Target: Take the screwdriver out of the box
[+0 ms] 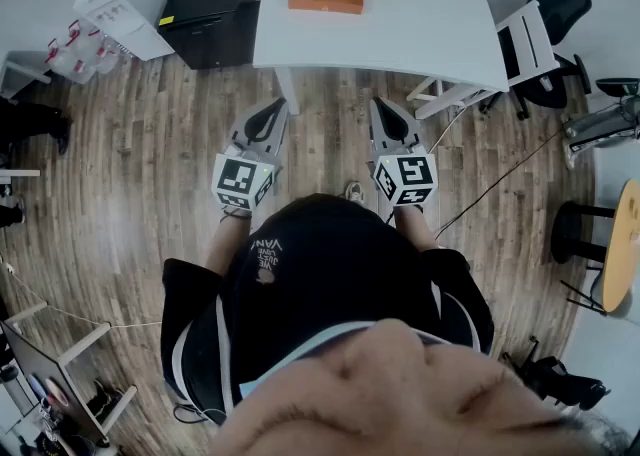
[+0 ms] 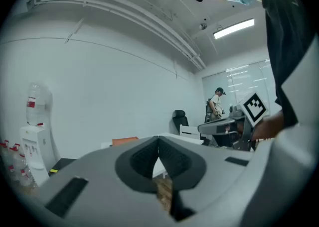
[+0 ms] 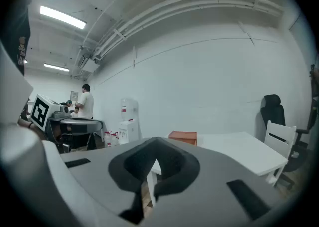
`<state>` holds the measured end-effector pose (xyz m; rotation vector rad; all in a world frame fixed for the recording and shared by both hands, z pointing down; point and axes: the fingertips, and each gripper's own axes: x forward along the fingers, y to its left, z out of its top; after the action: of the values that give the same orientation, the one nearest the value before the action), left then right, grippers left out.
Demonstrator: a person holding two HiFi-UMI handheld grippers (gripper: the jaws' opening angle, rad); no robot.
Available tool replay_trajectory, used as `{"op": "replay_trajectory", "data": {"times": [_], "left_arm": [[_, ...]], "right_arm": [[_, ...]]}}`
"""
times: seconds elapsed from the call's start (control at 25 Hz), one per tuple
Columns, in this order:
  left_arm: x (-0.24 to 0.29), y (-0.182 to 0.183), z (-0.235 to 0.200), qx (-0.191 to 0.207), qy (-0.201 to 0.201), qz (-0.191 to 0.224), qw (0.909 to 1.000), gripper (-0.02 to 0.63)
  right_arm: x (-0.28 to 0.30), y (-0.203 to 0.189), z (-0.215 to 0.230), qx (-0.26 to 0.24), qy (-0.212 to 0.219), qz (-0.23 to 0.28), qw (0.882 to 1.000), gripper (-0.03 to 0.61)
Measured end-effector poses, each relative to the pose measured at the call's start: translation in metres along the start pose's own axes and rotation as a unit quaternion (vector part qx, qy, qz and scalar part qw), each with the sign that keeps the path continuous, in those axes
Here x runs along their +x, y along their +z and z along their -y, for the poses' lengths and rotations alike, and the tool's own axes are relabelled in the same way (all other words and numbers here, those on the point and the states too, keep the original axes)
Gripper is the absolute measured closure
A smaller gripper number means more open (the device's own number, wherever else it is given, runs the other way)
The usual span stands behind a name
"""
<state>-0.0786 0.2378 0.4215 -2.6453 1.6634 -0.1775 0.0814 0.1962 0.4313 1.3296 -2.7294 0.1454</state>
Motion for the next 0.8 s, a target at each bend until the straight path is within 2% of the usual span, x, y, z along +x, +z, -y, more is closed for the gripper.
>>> {"op": "replay_trajectory", "data": {"times": [0.56,0.8], "left_arm": [[-0.018,0.000,-0.001,-0.002,0.000,0.007,1.0000,0.597],[-0.031,-0.001,-0.009,0.005,-0.014,0.010,0.9998,0.597]], "right_arm": [[-0.006,0.006,-0.023,0.010,0.017,0.022,1.000,0.566],[-0.008,0.002,-0.036,0.014,0.002,0.022,1.000,0.566]]}}
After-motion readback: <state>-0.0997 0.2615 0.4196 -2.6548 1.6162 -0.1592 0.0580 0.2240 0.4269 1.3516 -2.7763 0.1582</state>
